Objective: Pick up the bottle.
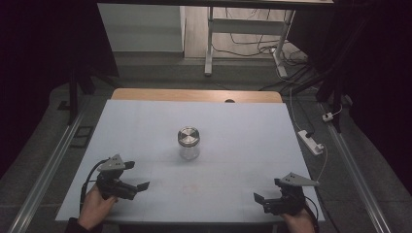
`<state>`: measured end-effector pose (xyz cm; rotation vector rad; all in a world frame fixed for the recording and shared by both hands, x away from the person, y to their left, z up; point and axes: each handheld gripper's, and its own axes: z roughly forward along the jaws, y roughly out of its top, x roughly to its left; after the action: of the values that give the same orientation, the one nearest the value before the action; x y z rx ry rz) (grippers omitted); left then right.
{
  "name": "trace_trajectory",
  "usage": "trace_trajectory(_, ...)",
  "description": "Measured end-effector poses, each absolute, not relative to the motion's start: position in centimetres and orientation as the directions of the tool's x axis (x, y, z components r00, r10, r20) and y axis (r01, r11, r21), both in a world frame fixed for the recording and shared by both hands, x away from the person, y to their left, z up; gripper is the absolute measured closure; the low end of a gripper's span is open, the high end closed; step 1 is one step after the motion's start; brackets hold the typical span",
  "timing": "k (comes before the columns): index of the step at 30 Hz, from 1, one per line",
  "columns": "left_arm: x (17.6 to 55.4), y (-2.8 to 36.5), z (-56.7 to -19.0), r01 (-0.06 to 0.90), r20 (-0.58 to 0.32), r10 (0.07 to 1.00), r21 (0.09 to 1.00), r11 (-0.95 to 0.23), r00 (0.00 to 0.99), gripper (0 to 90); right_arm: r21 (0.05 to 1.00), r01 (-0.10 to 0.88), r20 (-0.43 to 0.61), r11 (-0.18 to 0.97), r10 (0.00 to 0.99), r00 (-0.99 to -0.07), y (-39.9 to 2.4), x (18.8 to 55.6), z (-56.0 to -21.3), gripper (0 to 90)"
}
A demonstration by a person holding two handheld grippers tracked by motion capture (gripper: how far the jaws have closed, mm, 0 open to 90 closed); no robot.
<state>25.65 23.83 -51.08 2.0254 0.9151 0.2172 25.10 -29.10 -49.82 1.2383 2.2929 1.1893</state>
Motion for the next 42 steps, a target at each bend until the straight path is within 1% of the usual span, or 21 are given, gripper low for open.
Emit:
trace_trajectory(6, 26.6, 23.0, -51.1, 0.515, -0.179, 0.661, 0.778, -0.358, 0.729, 0.0, 0.77, 0.565, 0.133, 0.297, 0.791, -0.597, -29.1, 25.1, -49.8, 0.0)
trace_trajectory(18, 29.5, 21.0, -50.6, 0.523, -0.18, 0.663, 0.77, -0.365, 0.727, 0.0, 0.772, 0.563, 0.137, 0.294, 0.789, -0.6, -29.1, 25.1, -49.8, 0.0)
trace_trajectory(24, 31.0, 19.6, -50.5, 0.5, -0.141, 0.656, 0.768, -0.401, 0.742, 0.0, 0.772, 0.563, 0.138, 0.294, 0.788, -0.601, -29.1, 25.1, -49.8, 0.0)
trace_trajectory(32, 33.3, 17.8, -50.4, 0.492, -0.133, 0.658, 0.774, -0.399, 0.741, 0.0, 0.773, 0.562, 0.139, 0.294, 0.786, -0.603, -29.2, 25.1, -49.8, 0.0)
trace_trajectory(42, 36.3, 15.4, -50.5, 0.47, -0.146, 0.617, 0.786, -0.403, 0.773, 0.0, 0.773, 0.563, 0.142, 0.293, 0.785, -0.603, -29.2, 25.1, -49.8, 0.0)
